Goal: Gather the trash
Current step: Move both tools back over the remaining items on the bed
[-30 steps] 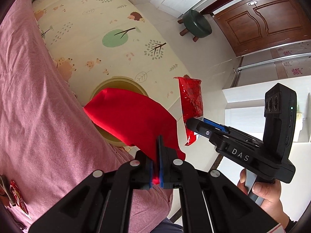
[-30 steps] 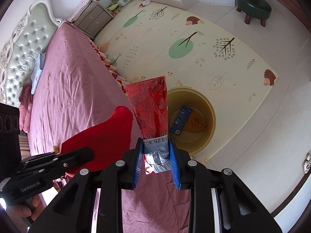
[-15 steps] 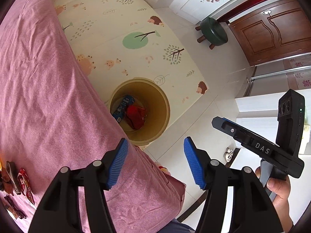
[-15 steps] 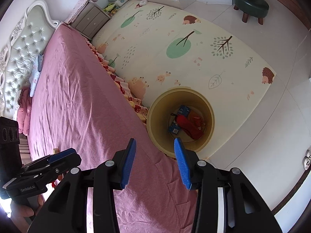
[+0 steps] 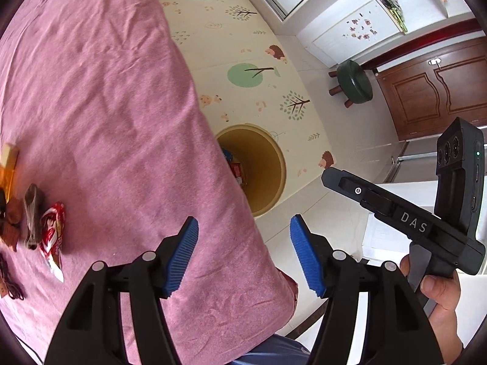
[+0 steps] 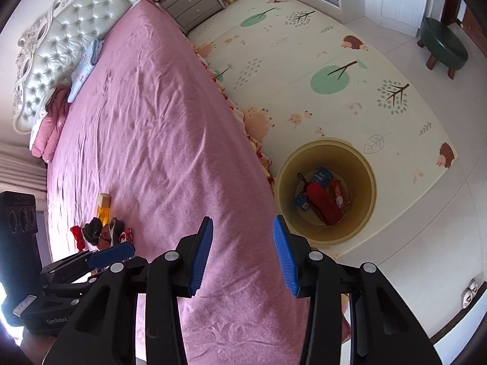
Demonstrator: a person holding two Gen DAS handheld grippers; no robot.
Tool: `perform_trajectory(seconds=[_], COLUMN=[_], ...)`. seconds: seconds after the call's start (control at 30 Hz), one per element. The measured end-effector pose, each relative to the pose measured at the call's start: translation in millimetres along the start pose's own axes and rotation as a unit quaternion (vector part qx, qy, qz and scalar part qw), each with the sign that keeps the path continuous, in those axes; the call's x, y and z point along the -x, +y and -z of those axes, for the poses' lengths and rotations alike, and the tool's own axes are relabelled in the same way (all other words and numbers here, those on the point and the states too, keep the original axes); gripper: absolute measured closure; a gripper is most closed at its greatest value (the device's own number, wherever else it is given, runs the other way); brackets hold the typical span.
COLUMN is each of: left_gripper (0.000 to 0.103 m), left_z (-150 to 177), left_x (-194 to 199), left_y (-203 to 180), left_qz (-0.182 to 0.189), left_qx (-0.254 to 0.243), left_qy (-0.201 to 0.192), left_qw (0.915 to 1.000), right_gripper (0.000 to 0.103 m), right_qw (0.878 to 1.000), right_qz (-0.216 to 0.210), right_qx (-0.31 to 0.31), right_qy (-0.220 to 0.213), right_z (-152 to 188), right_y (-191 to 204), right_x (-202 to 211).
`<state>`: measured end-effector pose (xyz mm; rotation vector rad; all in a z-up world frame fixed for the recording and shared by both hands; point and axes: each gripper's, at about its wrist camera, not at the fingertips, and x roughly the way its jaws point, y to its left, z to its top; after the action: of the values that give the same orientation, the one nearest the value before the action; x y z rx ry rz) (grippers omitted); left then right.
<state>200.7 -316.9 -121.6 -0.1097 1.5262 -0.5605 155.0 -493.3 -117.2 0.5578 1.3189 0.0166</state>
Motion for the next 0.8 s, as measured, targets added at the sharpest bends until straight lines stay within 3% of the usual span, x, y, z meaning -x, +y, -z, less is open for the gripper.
perform_trajectory(seconds=[0.33, 0.8], left_gripper=[0.04, 0.032], left_z=[54, 138], left_x=[54, 113], left_y=[96, 211], left_qz=[-0.019, -0.049], left_qx=[0.097, 0.204], left_qy=[-0.05, -0.103], left_qw=[0.9938, 0.9723], right_gripper=[0.062, 0.058], right_qw=[0.994, 0.973], right_qz=[-0.023, -0.033], right_qx=[0.1, 0.208], right_qy=[0.042, 0.089], right_z=[34, 91], right_y=[108, 234], right_x=[-33, -73])
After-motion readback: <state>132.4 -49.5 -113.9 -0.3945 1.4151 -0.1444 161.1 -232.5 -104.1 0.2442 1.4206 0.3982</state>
